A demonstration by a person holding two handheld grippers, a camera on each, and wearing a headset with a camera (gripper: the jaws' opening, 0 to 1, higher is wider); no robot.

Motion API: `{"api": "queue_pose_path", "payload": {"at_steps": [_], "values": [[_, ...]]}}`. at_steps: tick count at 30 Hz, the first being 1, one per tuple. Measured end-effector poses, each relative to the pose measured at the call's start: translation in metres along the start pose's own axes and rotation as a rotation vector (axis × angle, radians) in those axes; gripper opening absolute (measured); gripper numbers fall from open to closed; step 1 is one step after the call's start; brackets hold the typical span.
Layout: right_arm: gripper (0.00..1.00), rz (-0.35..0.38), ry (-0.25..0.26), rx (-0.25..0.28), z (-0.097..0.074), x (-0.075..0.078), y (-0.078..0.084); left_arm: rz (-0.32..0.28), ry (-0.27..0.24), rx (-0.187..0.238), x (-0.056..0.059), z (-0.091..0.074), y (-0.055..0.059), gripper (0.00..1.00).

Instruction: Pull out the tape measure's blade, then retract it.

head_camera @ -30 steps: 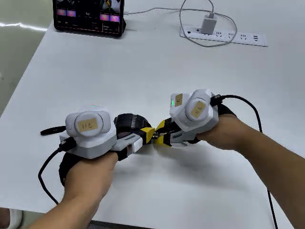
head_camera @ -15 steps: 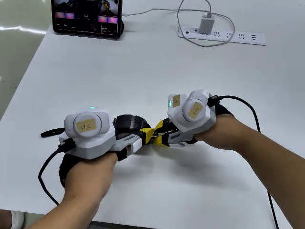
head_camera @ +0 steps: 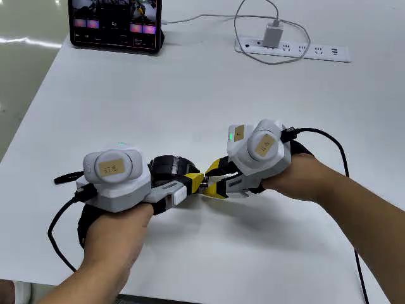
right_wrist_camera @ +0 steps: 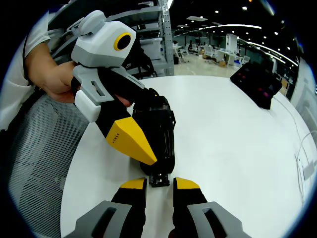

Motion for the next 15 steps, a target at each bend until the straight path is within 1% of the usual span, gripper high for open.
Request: {"api": "queue_pose_path", "payload": {"at_steps": [3,6,8,12,13,15], "values": [[0.18,-0.001,0.005,0.003,-0.001,0.000,0.000,0.017,0.001,0.008,-0.001,0.001,-0.004,0.60],[0.18,0.010,0.011,0.022,-0.006,-0.001,-0.001,0.025,0.005,0.014,-0.002,0.001,-0.007,0.60],[0.20,0.024,0.018,0.037,-0.009,-0.002,-0.001,0.031,0.005,0.020,-0.002,0.000,-0.008,0.62],[0.26,0.035,0.035,0.041,-0.012,-0.004,0.001,0.055,0.006,0.033,-0.002,-0.002,-0.012,0.68],[0.26,0.046,0.029,0.053,-0.014,-0.005,0.000,0.062,0.009,0.029,-0.002,-0.003,-0.012,0.67],[0.27,0.051,0.033,0.057,-0.014,-0.005,0.000,0.062,0.009,0.029,-0.003,-0.003,-0.012,0.67]]}}
Point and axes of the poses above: the centre of the closed fingertips' face, and the gripper's own axes: z roughly forward along the fingers, x roughly to its right, y roughly out of its underside, the point moved 9 cm from there along -z, roughly backward along the fingers, and after that the axes turned 12 degrees about z, right-handed, at the moved point
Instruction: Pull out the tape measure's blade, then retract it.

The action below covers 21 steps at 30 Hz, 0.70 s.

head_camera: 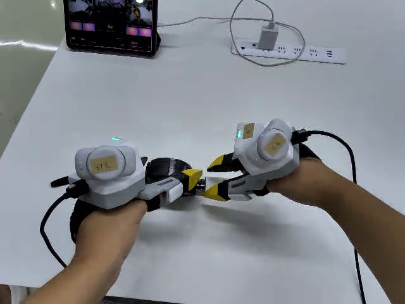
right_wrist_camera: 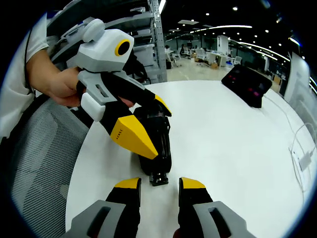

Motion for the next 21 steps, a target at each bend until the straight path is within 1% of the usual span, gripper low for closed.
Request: {"api": "queue_pose_path", "payload": {"at_steps": [4,7,11,12,15,18,20,21], "values": [[0.28,0.002,0.010,0.005,-0.003,0.000,0.000,0.009,0.003,0.001,-0.001,-0.002,-0.001,0.67],[0.29,0.010,0.026,0.030,-0.009,-0.001,-0.001,0.023,0.004,0.000,-0.001,-0.004,-0.002,0.69],[0.34,0.045,0.039,0.060,-0.018,-0.005,0.003,0.119,0.013,-0.014,-0.001,-0.010,-0.002,0.73],[0.35,0.050,0.040,0.061,-0.019,-0.007,0.004,0.128,0.008,-0.011,-0.002,-0.011,-0.002,0.76],[0.40,0.063,0.054,0.075,-0.025,-0.009,0.007,0.145,0.018,-0.011,-0.003,-0.016,-0.002,0.80],[0.44,0.072,0.072,0.089,-0.032,-0.013,0.011,0.192,0.025,-0.006,-0.003,-0.021,-0.002,0.84],[0.46,0.079,0.079,0.092,-0.035,-0.015,0.013,0.227,0.030,-0.013,-0.003,-0.024,-0.001,0.86],[0.48,0.091,0.087,0.110,-0.038,-0.014,0.014,0.248,0.028,-0.013,-0.003,-0.026,-0.001,0.87]]}}
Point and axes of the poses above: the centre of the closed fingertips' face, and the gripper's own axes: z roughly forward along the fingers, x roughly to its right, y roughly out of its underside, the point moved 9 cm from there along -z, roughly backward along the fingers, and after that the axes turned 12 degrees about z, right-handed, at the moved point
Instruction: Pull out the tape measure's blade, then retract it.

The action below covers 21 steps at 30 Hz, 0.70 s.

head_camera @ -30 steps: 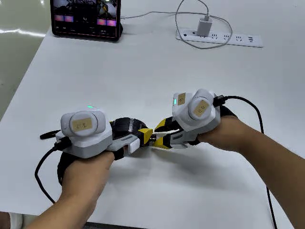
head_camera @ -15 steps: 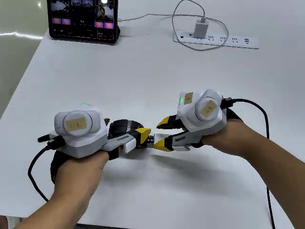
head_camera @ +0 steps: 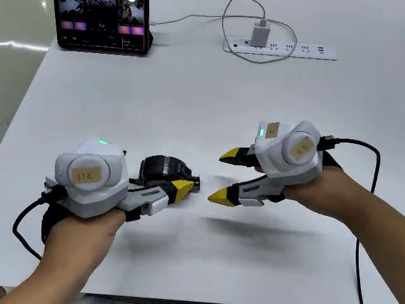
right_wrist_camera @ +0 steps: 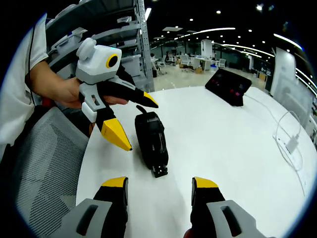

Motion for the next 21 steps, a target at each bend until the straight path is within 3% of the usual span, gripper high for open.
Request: {"api": "queue_pose_path", "payload": {"at_steps": [9,12,21], "values": [[0.55,0.044,0.048,0.037,-0.022,-0.003,0.005,0.065,0.016,-0.002,-0.001,-0.015,0.001,0.92],[0.57,0.044,0.066,0.052,-0.030,-0.005,0.006,0.119,0.007,-0.020,-0.002,-0.020,0.002,0.93],[0.61,0.066,0.114,0.081,-0.050,-0.010,0.012,0.176,0.022,-0.026,-0.005,-0.031,0.005,0.95]]}}
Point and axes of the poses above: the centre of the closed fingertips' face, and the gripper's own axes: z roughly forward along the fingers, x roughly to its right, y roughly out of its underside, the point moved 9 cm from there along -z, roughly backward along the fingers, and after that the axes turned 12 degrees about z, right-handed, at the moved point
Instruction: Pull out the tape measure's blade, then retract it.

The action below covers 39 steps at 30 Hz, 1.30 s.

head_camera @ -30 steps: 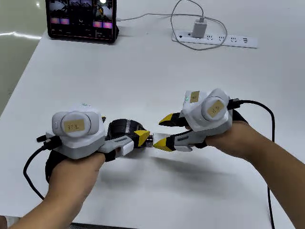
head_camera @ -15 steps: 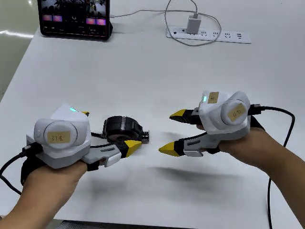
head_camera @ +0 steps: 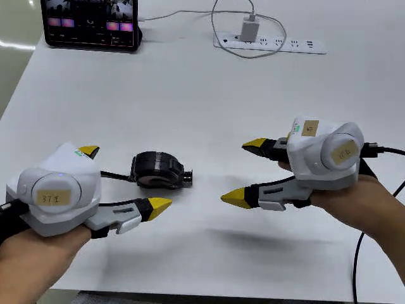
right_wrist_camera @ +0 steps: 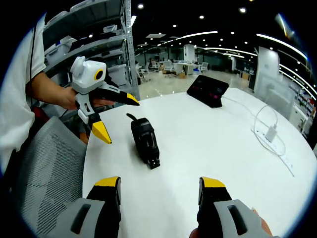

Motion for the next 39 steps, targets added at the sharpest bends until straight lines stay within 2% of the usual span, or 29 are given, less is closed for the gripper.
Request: {"api": "queue_pose_path", "payload": {"at_steps": [5,8,10,11,13,15,23,28,37,39], "values": [[0.63,0.009,0.033,0.017,-0.012,-0.002,0.004,0.024,0.014,-0.007,-0.001,-0.006,0.003,0.96],[0.65,-0.005,0.054,0.030,-0.017,-0.005,0.007,0.021,0.032,0.007,-0.002,-0.010,0.004,0.98],[0.67,0.021,0.041,0.022,-0.021,-0.005,0.010,0.033,0.048,0.009,-0.001,-0.013,0.005,0.98],[0.70,0.013,0.061,0.025,-0.023,-0.005,0.011,0.043,0.049,0.006,-0.001,-0.015,0.006,0.98],[0.74,0.025,0.055,0.022,-0.026,-0.006,0.014,0.047,0.068,0.014,-0.001,-0.017,0.007,0.99],[0.76,0.024,0.073,0.017,-0.030,-0.006,0.018,0.056,0.060,0.008,-0.002,-0.020,0.010,0.99],[0.81,0.045,0.097,-0.001,-0.045,-0.008,0.033,0.043,0.090,0.035,-0.007,-0.032,0.014,0.99],[0.82,0.054,0.120,0.001,-0.055,-0.006,0.042,0.055,0.103,0.042,-0.009,-0.038,0.017,0.99],[0.83,0.085,0.161,0.034,-0.069,-0.006,0.056,0.052,0.140,0.056,-0.011,-0.045,0.023,0.99],[0.83,0.092,0.174,0.060,-0.072,-0.006,0.057,0.031,0.152,0.067,-0.011,-0.047,0.024,0.99]]}}
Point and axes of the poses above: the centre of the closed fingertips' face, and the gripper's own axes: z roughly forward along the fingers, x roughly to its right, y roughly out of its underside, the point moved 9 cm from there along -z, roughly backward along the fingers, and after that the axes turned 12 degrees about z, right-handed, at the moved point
